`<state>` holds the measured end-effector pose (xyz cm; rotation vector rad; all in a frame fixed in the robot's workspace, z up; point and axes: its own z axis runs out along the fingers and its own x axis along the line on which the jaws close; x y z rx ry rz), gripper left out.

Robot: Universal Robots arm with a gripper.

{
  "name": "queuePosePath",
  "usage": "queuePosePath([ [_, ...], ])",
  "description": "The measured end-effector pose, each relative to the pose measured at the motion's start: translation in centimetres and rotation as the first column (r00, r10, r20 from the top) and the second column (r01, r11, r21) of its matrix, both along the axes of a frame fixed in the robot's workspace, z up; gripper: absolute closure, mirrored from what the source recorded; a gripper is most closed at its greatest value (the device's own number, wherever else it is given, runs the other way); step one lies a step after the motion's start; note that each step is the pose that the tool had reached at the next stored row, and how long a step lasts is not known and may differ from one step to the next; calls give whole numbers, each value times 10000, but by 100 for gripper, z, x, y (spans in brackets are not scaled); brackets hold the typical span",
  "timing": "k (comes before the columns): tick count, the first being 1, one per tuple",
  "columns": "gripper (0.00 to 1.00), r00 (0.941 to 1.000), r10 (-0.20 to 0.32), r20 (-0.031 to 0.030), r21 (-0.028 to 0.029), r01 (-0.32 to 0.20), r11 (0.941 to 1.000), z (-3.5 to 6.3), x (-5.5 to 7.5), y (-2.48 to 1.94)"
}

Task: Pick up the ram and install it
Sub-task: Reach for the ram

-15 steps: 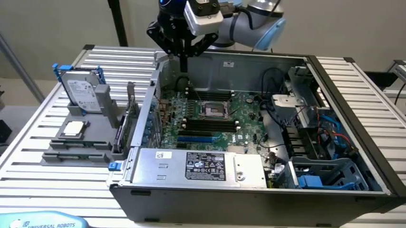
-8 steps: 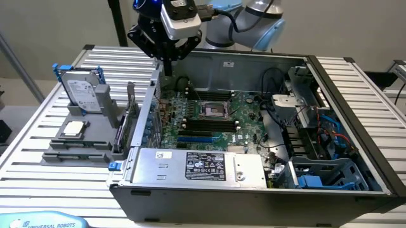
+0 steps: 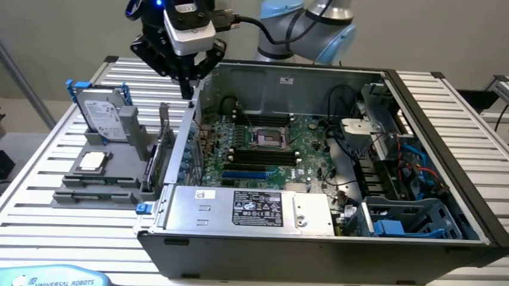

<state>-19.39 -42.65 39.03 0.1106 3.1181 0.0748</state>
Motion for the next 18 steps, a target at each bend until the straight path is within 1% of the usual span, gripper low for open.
queuePosePath([
  [10,89,10000,1,1,1,-1,10000,-58,-456,-92],
  [18,89,10000,1,1,1,-1,10000,-132,-819,-152],
])
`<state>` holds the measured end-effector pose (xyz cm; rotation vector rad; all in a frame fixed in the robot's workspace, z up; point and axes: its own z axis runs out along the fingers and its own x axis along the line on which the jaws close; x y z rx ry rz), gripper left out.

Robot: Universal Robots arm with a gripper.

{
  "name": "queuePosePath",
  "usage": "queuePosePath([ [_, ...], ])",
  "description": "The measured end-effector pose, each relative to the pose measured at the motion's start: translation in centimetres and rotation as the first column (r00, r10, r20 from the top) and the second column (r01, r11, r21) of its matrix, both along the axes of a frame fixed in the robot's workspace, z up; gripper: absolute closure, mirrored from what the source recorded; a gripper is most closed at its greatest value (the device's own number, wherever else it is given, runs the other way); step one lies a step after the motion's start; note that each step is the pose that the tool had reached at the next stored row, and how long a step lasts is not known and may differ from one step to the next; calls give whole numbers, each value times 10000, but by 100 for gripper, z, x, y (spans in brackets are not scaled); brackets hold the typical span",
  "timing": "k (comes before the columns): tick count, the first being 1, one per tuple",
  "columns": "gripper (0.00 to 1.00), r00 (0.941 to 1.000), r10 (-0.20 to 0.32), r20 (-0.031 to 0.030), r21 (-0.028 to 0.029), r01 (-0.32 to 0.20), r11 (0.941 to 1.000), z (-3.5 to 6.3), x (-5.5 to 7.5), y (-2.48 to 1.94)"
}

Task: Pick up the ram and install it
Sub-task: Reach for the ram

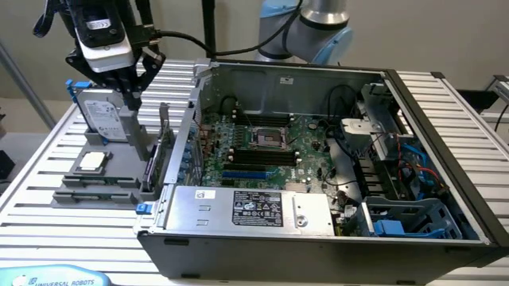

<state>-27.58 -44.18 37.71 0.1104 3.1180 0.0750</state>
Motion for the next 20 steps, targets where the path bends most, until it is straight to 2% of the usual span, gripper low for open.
queuePosePath([
  [20,89,10000,0,0,0,0,10000,-246,-909,-108],
])
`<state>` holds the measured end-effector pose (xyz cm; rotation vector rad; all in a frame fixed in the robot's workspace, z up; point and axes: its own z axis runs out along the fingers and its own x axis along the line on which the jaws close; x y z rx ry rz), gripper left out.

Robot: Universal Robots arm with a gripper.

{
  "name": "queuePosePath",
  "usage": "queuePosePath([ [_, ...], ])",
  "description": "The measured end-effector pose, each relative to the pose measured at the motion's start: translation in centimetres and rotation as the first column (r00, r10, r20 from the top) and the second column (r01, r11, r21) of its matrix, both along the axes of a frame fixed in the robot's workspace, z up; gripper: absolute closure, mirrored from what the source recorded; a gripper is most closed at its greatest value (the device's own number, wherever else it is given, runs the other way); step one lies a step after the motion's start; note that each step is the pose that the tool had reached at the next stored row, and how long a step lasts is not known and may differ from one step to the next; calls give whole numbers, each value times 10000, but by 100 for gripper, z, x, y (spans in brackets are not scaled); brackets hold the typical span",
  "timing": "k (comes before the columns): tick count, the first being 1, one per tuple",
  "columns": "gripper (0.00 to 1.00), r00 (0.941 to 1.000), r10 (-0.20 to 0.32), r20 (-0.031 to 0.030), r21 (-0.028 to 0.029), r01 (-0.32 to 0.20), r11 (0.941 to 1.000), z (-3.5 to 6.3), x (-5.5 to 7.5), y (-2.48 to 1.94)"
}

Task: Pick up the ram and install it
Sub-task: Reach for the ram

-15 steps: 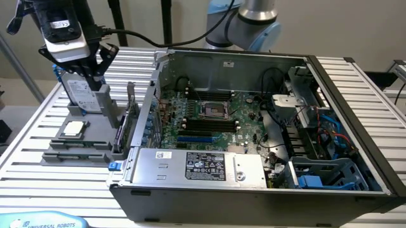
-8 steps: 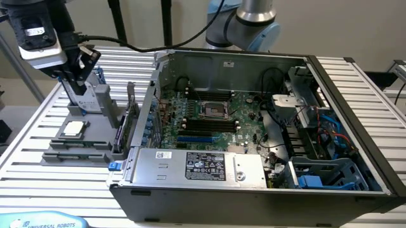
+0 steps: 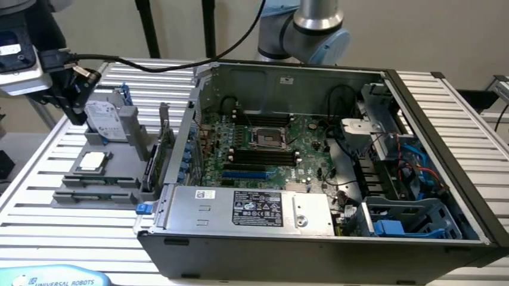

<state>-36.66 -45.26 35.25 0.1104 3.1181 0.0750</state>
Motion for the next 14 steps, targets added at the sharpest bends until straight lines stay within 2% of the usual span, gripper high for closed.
queuePosePath([
  [4,89,10000,0,1,1,0,10000,-39,-179,-17],
  [7,89,10000,53,0,0,-53,10000,-57,-255,-20],
  [11,89,9991,414,0,0,-414,9991,-70,-277,-21],
  [14,89,9991,424,0,0,-424,9991,-71,-278,-21],
])
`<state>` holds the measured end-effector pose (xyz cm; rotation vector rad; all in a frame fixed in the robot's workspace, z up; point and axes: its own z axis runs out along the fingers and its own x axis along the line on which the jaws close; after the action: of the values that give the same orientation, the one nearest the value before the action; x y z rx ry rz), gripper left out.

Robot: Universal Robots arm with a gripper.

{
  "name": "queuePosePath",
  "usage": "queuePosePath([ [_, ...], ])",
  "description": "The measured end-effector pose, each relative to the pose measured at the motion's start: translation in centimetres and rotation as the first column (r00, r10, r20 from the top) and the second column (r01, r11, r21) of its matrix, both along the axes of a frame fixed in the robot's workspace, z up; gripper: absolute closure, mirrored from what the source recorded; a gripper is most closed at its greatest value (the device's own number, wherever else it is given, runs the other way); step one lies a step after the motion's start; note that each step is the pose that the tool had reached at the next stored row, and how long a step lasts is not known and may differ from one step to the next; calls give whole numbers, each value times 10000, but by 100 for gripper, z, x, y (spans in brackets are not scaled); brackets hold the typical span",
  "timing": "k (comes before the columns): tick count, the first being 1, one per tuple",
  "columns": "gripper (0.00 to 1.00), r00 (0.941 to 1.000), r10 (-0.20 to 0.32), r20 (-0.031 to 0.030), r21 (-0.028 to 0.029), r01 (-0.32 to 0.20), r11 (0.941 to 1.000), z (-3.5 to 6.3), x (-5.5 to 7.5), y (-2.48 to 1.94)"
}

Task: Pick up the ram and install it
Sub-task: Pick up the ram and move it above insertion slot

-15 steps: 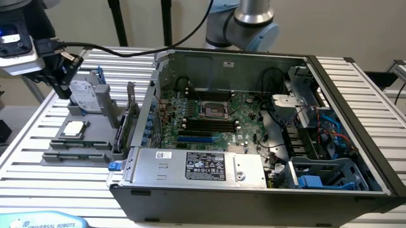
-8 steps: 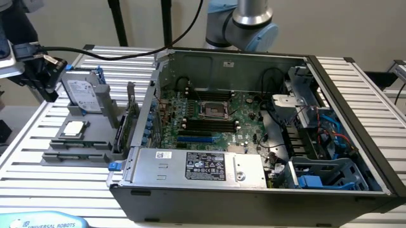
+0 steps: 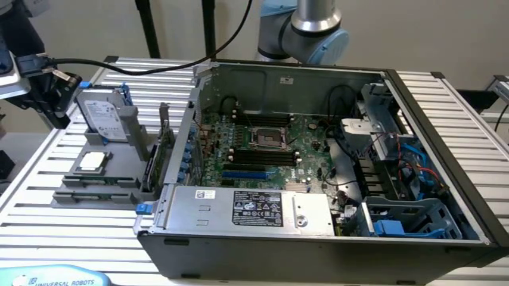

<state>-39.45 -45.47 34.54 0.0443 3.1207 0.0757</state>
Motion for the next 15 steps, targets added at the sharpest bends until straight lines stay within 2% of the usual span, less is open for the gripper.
queuePosePath([
  [12,89,10000,5,0,0,-5,10000,0,1,0],
  [15,89,9995,330,1,2,-330,9995,-8,11,1],
])
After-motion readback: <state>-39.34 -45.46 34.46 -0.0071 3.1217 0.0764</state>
